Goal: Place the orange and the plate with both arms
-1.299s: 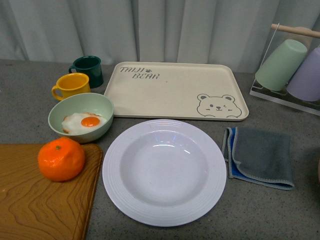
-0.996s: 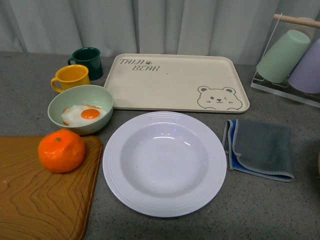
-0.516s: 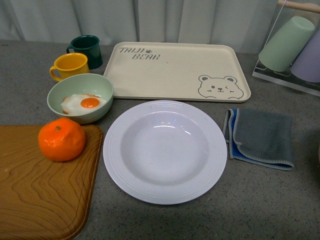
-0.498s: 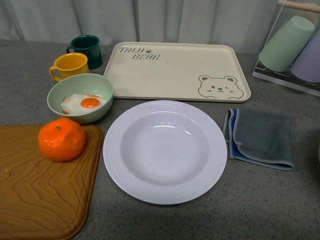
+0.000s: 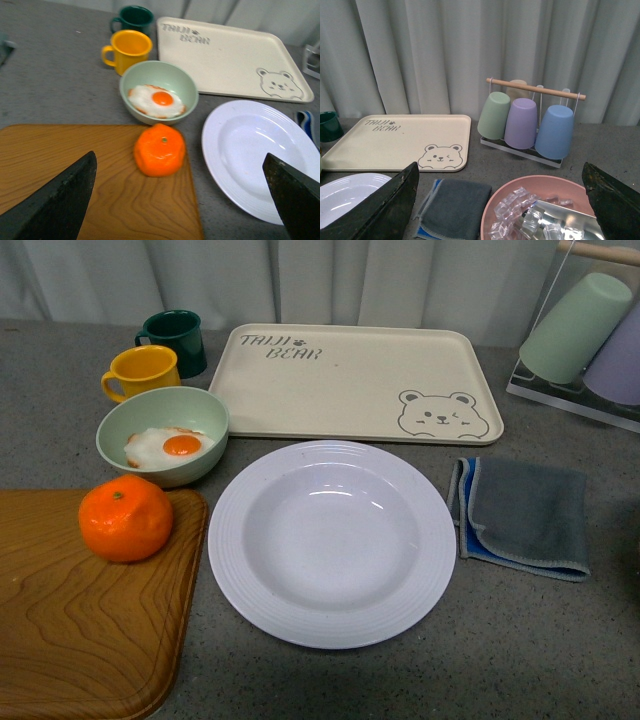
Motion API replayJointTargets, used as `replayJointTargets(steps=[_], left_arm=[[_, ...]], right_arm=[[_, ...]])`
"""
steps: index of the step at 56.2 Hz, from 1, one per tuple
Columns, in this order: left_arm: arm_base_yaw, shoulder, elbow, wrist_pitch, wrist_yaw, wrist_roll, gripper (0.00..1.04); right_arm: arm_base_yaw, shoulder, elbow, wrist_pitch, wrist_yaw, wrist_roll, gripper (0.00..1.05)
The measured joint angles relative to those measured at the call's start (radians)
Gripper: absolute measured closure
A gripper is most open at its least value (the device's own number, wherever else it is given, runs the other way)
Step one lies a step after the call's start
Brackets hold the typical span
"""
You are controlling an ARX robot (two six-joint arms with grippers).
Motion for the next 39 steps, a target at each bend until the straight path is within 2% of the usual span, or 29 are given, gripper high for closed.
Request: replayJointTargets(steps=[7,15,23,39], left_arm=[[-0.020,0.371,0.108,0.145,0.060,-0.010,0.07],[-0.014,0.692,0.241,0.169,0.052,-0.013,0.07],[-0.012,0.863,0.336,0.129,0.069,-0.021,0.07],[-0.002,1.038,0.459,0.074,0.072,-0.041,0.07]], right_arm=[[0.000,0.000,0.000,0.000,0.000,0.000,0.09],[0.000,0.000,0.000,0.000,0.000,0.000,0.09],[0.000,0.000,0.000,0.000,0.000,0.000,0.09],[0.000,0.000,0.000,0.000,0.000,0.000,0.09]])
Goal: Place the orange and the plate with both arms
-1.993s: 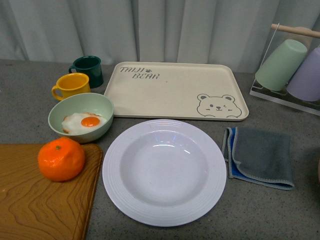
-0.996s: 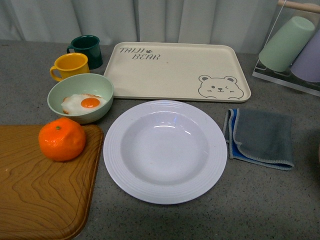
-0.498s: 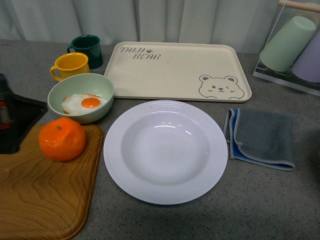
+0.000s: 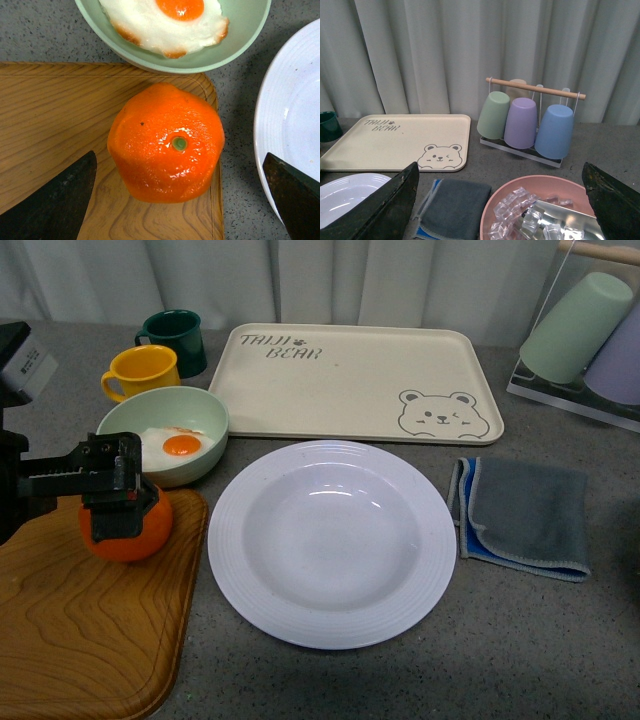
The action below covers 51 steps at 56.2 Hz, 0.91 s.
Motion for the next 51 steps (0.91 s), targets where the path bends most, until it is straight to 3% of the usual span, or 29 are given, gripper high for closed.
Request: replayJointTargets(steps=[12,20,30,41,51], left_arm=[[0.002,0.085,0.055,-0.041,0.014,-0.005,0.08],[0.001,0.093,0.070,-0.050,0.021,-0.009,0.38],[-0.001,0.078,0.072,-0.063,0.049,-0.039,0.58],[-0.064,-0.044,0.058,-0.077,0.047,-0.058,0.63],[-0.174,-0.063,0.076,-0.077,0.032,-0.061,0.64]], right_arm=[[0.000,0.000,0.000,0.000,0.000,0.000,0.09],[0.000,0.000,0.000,0.000,0.000,0.000,0.09],[0.000,0.000,0.000,0.000,0.000,0.000,0.09],[0.000,0.000,0.000,0.000,0.000,0.000,0.09],[0.000,0.000,0.000,0.000,0.000,0.000,0.09]])
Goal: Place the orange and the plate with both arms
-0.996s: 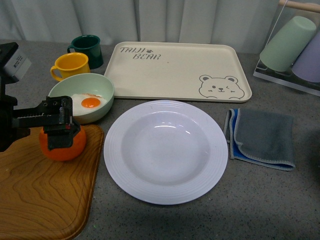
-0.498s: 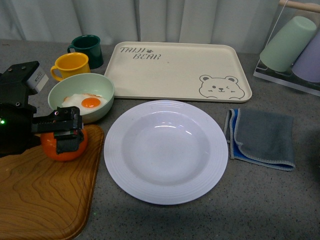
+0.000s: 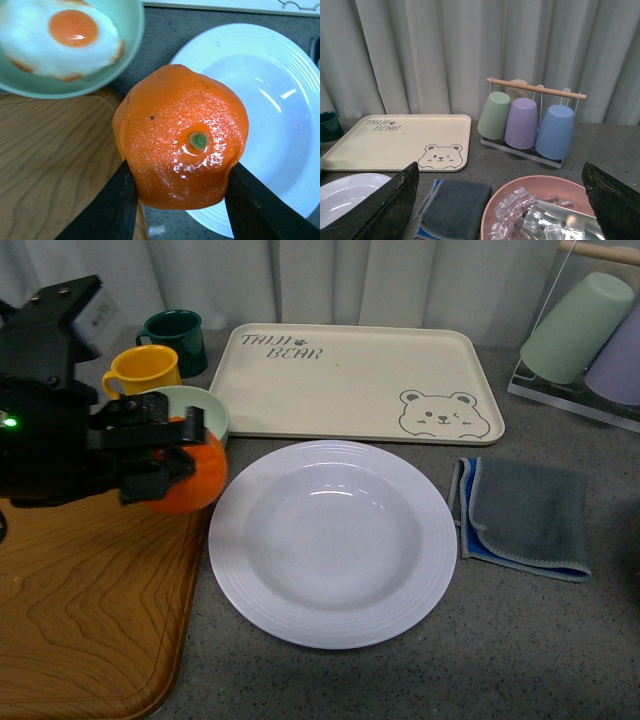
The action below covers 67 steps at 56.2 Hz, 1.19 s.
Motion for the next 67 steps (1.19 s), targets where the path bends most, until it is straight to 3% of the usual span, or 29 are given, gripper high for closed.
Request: replayJointTargets(steps=[17,46,64,67], left_arm=[[-0.176,0.168,0.135,0.010,-0.056,-0.003,0.64],[-0.230,0.307,0.184,0.026,-0.096,0.038,0.65],[-0.231,0.270,0.154,0.036,-0.101,0.038,0.06],[-0.228,0.249,0.148,0.036,-0.101,0.038,0.06]], right_arm=[[0.000,0.000,0.000,0.000,0.000,0.000,0.09],[0.000,0.000,0.000,0.000,0.000,0.000,0.09],[0.000,0.000,0.000,0.000,0.000,0.000,0.09],[0.000,0.000,0.000,0.000,0.000,0.000,0.09]])
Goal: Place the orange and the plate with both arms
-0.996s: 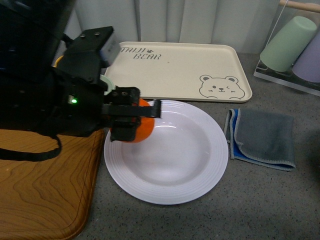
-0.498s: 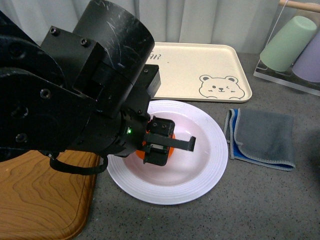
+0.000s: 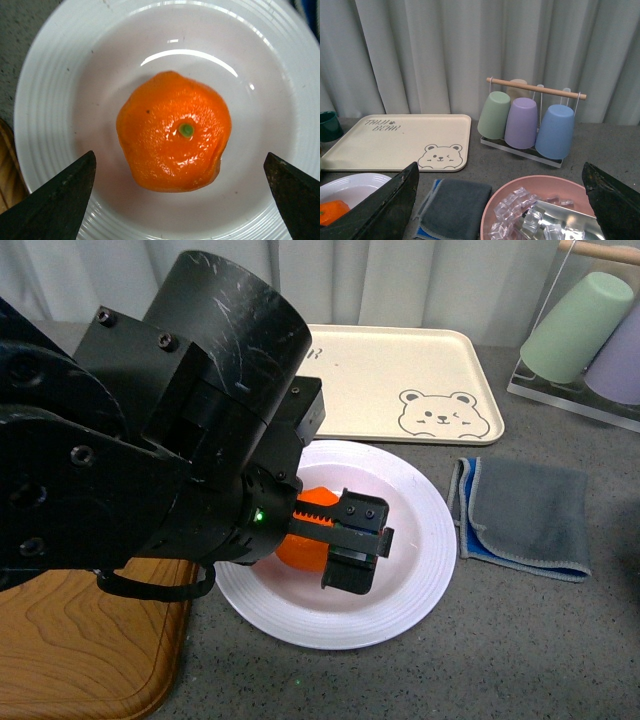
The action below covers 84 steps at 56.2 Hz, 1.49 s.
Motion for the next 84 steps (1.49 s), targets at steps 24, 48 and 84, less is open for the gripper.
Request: replayJointTargets(steps=[24,48,84], left_arm=[[0.060,-0.115,-0.364,0.846,-0.409,0.156,0.35],[0.295,-0.558,-0.708,0.990,-0.223,0.201,1.01],[0.529,-1.226,-0.818,0.447,0.017,0.204,1.01]], right_arm=[[0.000,0.000,0.000,0.000,0.000,0.000,0.09],[-0.001,0.000,0.000,0.000,0.000,0.000,0.09],[-0.001,0.000,0.000,0.000,0.000,0.000,0.09]])
